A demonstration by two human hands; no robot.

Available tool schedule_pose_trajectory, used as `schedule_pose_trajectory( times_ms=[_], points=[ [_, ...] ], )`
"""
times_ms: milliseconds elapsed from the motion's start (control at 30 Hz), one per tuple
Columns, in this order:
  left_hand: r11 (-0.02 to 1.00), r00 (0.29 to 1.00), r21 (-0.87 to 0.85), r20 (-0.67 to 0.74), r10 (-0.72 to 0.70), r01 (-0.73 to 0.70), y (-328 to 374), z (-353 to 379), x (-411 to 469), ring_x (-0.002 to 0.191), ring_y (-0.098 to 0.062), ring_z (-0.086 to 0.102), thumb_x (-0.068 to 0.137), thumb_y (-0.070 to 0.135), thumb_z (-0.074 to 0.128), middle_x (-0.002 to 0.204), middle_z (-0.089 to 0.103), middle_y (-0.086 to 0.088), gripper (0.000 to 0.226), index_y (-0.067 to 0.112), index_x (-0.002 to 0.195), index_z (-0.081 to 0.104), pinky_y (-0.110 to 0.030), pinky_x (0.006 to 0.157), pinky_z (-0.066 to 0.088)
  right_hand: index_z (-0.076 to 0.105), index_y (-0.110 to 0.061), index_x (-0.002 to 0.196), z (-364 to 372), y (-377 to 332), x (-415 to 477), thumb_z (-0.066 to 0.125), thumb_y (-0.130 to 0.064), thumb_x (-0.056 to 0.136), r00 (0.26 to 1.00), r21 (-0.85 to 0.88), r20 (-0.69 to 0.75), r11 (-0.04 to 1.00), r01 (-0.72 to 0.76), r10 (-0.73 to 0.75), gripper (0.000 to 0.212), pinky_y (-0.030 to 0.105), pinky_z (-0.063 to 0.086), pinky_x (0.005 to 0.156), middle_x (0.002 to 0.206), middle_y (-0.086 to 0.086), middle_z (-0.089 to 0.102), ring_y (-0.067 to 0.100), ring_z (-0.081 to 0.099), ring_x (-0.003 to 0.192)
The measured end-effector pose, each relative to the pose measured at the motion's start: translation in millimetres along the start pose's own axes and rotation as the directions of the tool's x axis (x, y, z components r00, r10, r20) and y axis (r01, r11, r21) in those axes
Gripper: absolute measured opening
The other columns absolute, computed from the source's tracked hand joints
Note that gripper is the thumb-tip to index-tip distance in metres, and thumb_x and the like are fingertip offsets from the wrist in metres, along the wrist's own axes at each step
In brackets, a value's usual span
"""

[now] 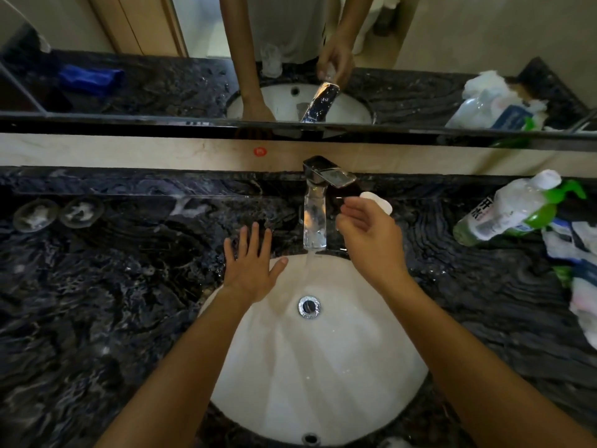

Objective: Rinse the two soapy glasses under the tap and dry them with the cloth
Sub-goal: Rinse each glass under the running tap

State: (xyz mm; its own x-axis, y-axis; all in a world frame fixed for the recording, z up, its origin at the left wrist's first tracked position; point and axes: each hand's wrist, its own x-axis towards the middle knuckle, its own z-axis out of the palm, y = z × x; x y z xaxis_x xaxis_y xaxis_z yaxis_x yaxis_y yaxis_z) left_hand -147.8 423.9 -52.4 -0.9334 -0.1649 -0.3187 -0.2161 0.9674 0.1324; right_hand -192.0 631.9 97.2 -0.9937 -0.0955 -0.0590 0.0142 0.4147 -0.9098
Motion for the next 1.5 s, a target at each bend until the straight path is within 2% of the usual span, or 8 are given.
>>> schedule_pose_trajectory(
  times_ms=[233, 433, 733, 900, 1100, 1267, 1333, 1500],
  points=[
    [0.996, 0.994, -0.015, 0.059, 0.09, -0.089, 36.2, -13.3, -59.9, 0.157, -0.031, -0.014, 0.102, 0.067, 0.014, 0.172, -0.013, -0.007, 0.078, 0.022, 0.164, 0.0, -0.057, 0.122, -0.012, 0.065, -0.023, 0.133, -59.7, 51.8, -85.3, 0.066, -0.047, 0.094, 0.963, -0.274, 0.269, 0.961, 0.048, 0.029, 0.045, 0.03, 0.051, 0.103, 0.131, -0.007, 0.067, 0.009, 0.062, 0.118],
    [0.993, 0.988, -0.033, 0.108, 0.114, -0.111, 88.1, -25.0, -126.5, 0.157, -0.032, -0.013, 0.103, 0.065, 0.015, 0.172, -0.009, -0.006, 0.073, 0.025, 0.164, 0.004, -0.055, 0.123, -0.009, 0.055, -0.036, 0.136, -121.7, 104.0, -172.0, 0.065, -0.061, 0.082, 0.922, -0.165, 0.378, 0.986, -0.026, 0.088, 0.061, 0.02, 0.047, 0.104, 0.131, -0.017, 0.063, -0.007, 0.058, 0.12],
    [0.986, 0.992, -0.163, 0.118, 0.052, -0.032, 156.2, 33.8, -243.8, 0.158, -0.033, 0.006, 0.107, 0.057, 0.019, 0.172, 0.01, -0.007, 0.067, 0.02, 0.163, 0.015, -0.051, 0.127, 0.01, 0.04, -0.033, 0.151, -141.3, 177.5, -274.3, 0.088, -0.067, 0.057, 0.874, -0.121, 0.485, 0.991, 0.061, 0.005, 0.111, 0.019, 0.04, 0.109, 0.15, -0.022, 0.048, -0.006, 0.045, 0.137],
    [0.989, 0.988, -0.135, 0.15, -0.041, 0.062, 170.8, 94.5, -292.2, 0.159, -0.031, 0.003, 0.108, 0.052, 0.016, 0.172, 0.009, -0.008, 0.064, 0.02, 0.163, 0.011, -0.05, 0.127, 0.003, 0.044, -0.043, 0.137, -120.4, 195.3, -290.2, 0.093, -0.053, 0.061, 0.929, -0.119, 0.369, 0.989, 0.09, -0.04, 0.091, 0.0, 0.039, 0.094, 0.133, -0.034, 0.049, -0.02, 0.045, 0.122],
    [0.995, 0.991, -0.01, 0.088, -0.101, 0.102, 167.5, 119.1, -276.8, 0.159, -0.03, -0.004, 0.07, 0.07, -0.044, 0.172, 0.006, -0.007, 0.117, 0.025, 0.163, 0.012, -0.057, 0.124, -0.012, 0.051, -0.041, 0.126, -97.3, 206.4, -277.6, 0.089, -0.054, 0.061, 0.965, -0.064, 0.253, 0.994, 0.089, -0.07, 0.077, 0.001, 0.043, 0.088, 0.121, -0.035, 0.055, -0.018, 0.052, 0.112],
    [0.993, 0.99, -0.002, 0.081, -0.114, 0.115, 167.5, 116.0, -268.8, 0.159, -0.031, -0.003, 0.086, 0.066, -0.023, 0.172, 0.007, -0.006, 0.093, 0.027, 0.163, 0.015, -0.059, 0.123, -0.01, 0.06, -0.026, 0.123, -87.1, 196.7, -245.8, 0.093, -0.041, 0.063, 0.972, -0.025, 0.226, 0.997, 0.076, -0.069, 0.07, 0.001, 0.043, 0.084, 0.119, -0.024, 0.062, -0.012, 0.056, 0.11],
    [0.994, 0.992, -0.022, 0.069, -0.109, 0.111, 165.0, 114.4, -260.1, 0.159, -0.03, -0.004, 0.084, 0.067, -0.029, 0.173, 0.004, -0.006, 0.099, 0.027, 0.163, 0.014, -0.058, 0.124, -0.009, 0.058, -0.028, 0.127, -77.1, 188.2, -216.0, 0.094, -0.042, 0.063, 0.967, -0.04, 0.246, 0.995, 0.086, -0.074, 0.074, 0.0, 0.043, 0.082, 0.119, -0.018, 0.064, -0.003, 0.059, 0.108],
    [0.98, 0.986, -0.105, 0.015, -0.169, 0.17, 164.4, 113.9, -245.3, 0.158, -0.025, -0.012, 0.099, 0.066, -0.004, 0.172, -0.005, -0.004, 0.077, 0.027, 0.164, 0.008, -0.052, 0.125, -0.012, 0.058, -0.026, 0.128, -40.0, 166.0, -141.2, 0.094, -0.042, 0.064, 0.966, -0.061, 0.248, 0.994, 0.087, -0.069, 0.076, -0.001, 0.041, 0.077, 0.116, -0.012, 0.065, 0.006, 0.06, 0.104]
  ],
)
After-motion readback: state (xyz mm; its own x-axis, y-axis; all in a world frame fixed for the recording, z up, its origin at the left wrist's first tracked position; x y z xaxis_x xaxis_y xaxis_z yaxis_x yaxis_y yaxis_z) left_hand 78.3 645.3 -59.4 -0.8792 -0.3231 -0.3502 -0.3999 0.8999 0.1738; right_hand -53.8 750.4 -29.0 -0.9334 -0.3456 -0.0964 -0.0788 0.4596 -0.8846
